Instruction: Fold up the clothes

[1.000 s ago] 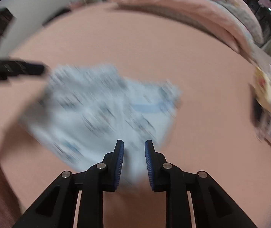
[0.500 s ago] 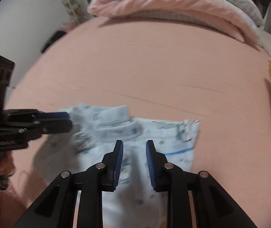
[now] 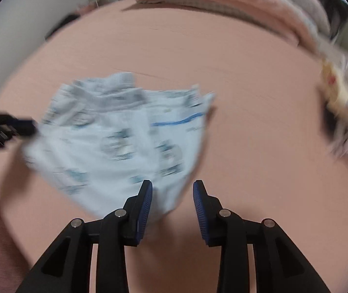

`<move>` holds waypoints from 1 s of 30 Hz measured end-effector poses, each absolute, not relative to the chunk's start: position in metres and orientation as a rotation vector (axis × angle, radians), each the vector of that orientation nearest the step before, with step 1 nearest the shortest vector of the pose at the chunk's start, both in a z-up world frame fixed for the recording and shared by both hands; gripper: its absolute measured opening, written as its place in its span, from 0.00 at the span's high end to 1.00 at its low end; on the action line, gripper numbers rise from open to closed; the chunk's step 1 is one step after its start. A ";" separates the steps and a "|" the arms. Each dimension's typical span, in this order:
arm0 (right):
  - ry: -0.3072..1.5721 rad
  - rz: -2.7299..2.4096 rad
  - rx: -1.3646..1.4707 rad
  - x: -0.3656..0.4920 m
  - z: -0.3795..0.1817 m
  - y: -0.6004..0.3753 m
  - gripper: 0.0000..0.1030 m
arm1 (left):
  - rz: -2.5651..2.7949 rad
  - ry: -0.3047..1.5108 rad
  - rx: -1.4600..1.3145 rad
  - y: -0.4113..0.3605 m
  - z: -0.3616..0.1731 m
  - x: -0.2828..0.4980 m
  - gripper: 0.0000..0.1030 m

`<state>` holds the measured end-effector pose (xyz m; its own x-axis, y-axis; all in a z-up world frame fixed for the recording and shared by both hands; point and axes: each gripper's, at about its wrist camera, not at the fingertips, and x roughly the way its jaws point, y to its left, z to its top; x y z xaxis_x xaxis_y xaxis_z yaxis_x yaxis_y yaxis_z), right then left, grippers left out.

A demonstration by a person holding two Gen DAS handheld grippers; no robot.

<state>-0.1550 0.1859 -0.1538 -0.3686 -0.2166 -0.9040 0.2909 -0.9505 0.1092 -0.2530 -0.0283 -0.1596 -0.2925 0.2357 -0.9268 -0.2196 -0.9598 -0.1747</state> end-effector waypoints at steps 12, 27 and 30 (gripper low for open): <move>0.023 -2.400 1.676 -0.171 -0.182 0.199 0.44 | 2.310 -0.320 -1.634 -0.053 -0.172 -0.266 0.51; -0.161 -2.454 1.600 -0.198 -0.189 0.160 0.32 | 2.443 -0.426 -1.431 -0.013 -0.208 -0.280 0.60; -0.068 -2.505 1.593 -0.196 -0.188 0.141 0.47 | 2.387 -0.489 -1.445 -0.014 -0.208 -0.278 0.88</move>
